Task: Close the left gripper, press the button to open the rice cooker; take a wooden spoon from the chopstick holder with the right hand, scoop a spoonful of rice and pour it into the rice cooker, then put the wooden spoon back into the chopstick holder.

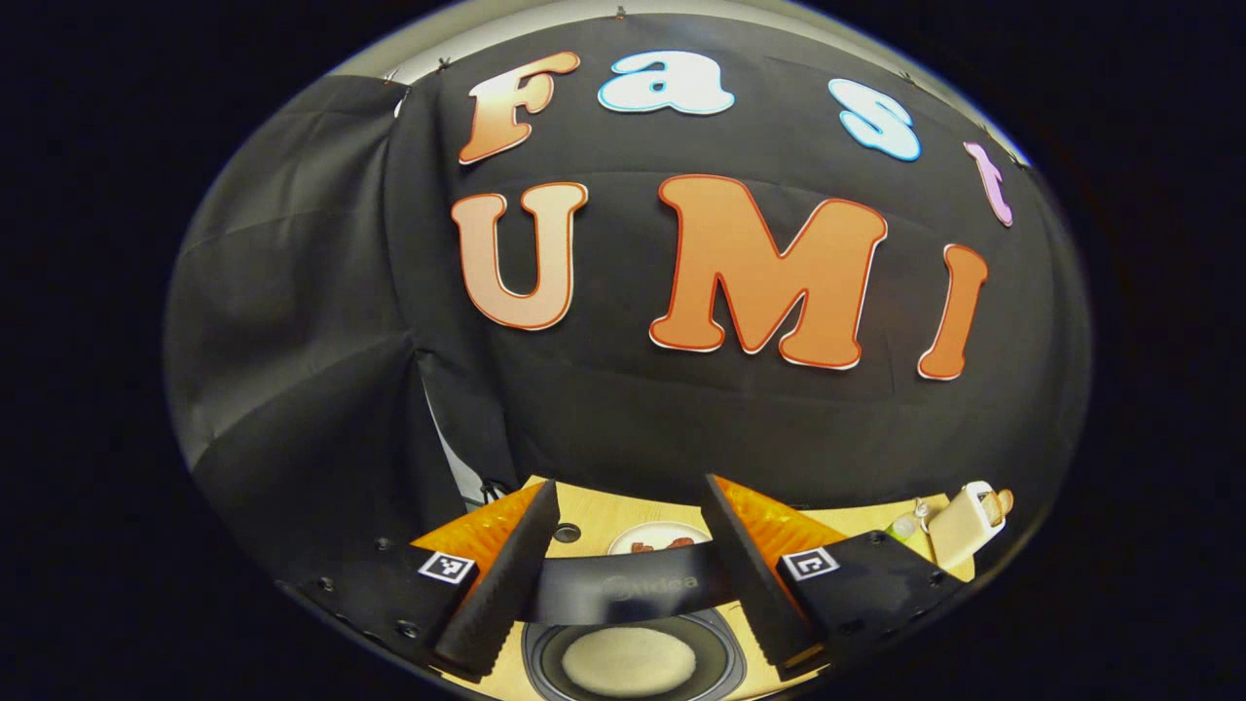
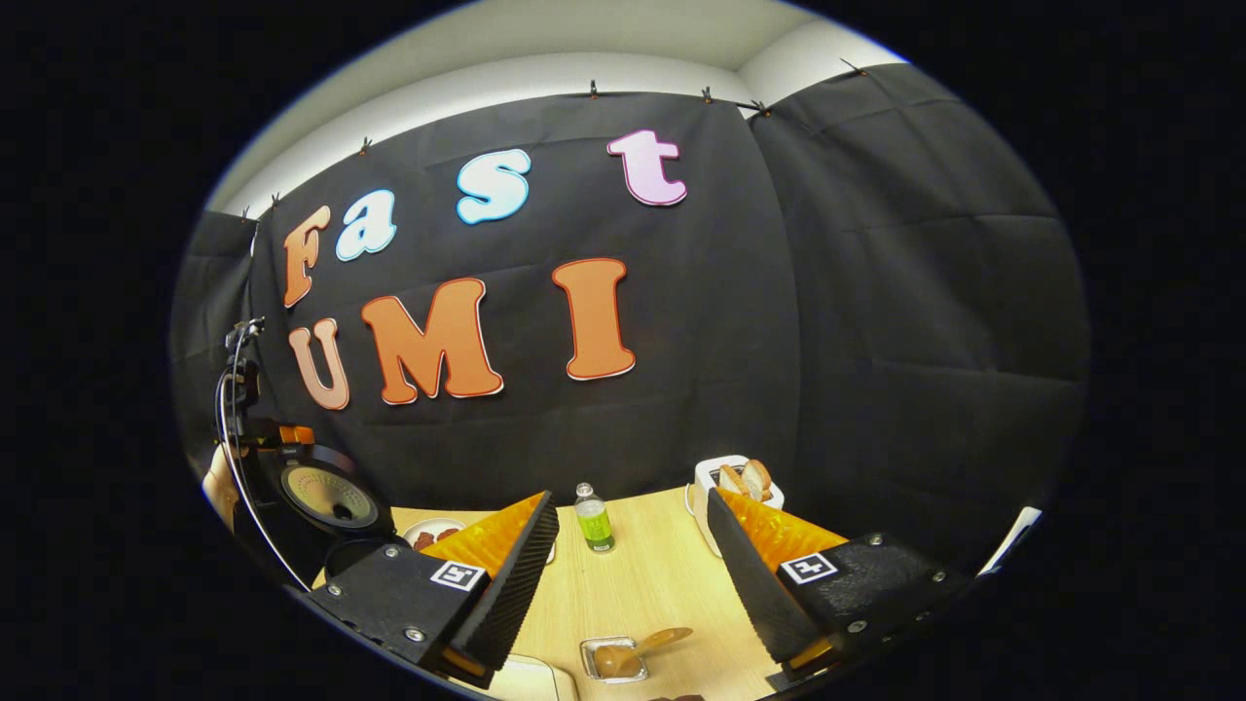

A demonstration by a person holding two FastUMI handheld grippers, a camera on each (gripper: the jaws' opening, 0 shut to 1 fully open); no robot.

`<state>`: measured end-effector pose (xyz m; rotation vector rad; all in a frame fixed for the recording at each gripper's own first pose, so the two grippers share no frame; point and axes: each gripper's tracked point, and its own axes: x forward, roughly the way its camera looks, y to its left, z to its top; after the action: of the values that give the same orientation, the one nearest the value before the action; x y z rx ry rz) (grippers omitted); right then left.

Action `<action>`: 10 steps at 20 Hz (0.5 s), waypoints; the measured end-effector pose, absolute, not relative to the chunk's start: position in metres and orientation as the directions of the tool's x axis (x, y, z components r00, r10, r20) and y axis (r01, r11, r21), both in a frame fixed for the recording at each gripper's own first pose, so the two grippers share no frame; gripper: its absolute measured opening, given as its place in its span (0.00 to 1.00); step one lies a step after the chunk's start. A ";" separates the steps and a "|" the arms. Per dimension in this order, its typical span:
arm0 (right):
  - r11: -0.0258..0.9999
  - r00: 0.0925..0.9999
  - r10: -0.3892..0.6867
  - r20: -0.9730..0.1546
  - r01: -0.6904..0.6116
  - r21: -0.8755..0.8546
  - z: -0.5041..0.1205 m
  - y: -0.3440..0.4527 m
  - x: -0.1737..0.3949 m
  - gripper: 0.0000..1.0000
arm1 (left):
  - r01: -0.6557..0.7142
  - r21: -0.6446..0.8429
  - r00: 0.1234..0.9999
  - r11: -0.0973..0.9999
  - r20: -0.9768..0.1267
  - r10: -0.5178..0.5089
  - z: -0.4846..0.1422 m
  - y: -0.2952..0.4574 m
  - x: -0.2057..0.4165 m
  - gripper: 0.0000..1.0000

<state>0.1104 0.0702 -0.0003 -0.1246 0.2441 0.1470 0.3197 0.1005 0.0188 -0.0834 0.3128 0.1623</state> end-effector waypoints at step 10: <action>0.972 0.955 0.194 -0.222 -0.218 -0.085 0.014 0.082 0.089 0.95 | -0.126 -0.070 0.935 0.990 -0.341 0.095 -0.015 0.074 0.255 1.00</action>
<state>0.0889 0.0819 0.0137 -0.1088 0.2145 0.2096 0.2552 0.0739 -0.0145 -0.0910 0.3439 0.1133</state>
